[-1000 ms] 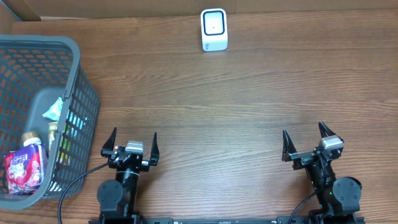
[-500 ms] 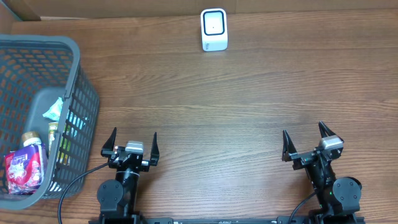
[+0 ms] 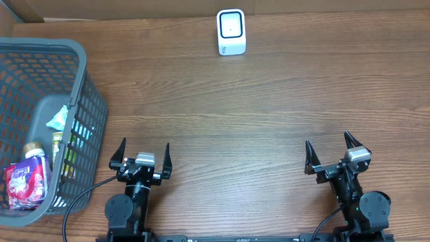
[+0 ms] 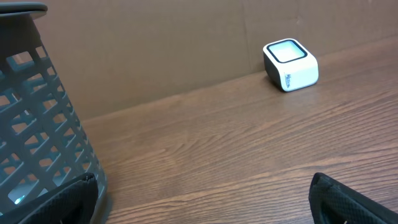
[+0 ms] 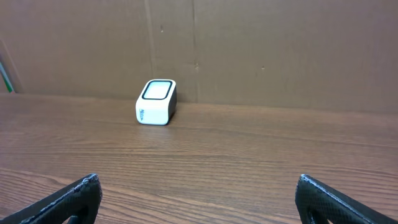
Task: Scan the item barcode
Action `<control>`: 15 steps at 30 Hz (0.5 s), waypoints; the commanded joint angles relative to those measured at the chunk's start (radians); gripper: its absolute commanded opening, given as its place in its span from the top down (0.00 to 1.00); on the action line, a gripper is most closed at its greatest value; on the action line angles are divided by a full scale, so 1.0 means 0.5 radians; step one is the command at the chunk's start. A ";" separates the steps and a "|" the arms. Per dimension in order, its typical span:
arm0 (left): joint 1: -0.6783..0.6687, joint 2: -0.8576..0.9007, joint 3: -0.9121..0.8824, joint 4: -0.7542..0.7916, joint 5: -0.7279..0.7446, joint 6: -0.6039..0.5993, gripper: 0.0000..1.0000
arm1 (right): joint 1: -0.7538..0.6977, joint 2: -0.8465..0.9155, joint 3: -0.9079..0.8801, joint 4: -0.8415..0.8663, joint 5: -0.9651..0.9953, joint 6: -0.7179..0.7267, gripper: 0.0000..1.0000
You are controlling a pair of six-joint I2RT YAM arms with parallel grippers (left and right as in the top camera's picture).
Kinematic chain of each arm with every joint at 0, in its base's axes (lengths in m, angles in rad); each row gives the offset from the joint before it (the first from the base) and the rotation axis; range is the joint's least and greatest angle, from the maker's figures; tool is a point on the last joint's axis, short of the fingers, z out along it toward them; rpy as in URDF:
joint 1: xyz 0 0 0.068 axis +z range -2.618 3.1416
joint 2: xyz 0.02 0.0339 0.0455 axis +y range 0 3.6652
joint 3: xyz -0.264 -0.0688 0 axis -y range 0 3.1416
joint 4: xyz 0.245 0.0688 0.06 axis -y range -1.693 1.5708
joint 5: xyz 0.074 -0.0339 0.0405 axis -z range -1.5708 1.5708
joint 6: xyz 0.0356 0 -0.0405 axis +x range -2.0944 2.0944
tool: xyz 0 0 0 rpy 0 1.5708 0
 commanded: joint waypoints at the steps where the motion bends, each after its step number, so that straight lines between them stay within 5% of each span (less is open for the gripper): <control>1: 0.012 -0.021 -0.008 -0.004 0.001 -0.007 0.00 | 0.013 -0.018 -0.021 0.014 -0.006 0.006 0.00; 15: 0.012 -0.021 -0.008 0.129 0.022 -0.208 0.00 | 0.013 -0.018 -0.020 0.023 -0.011 0.006 0.00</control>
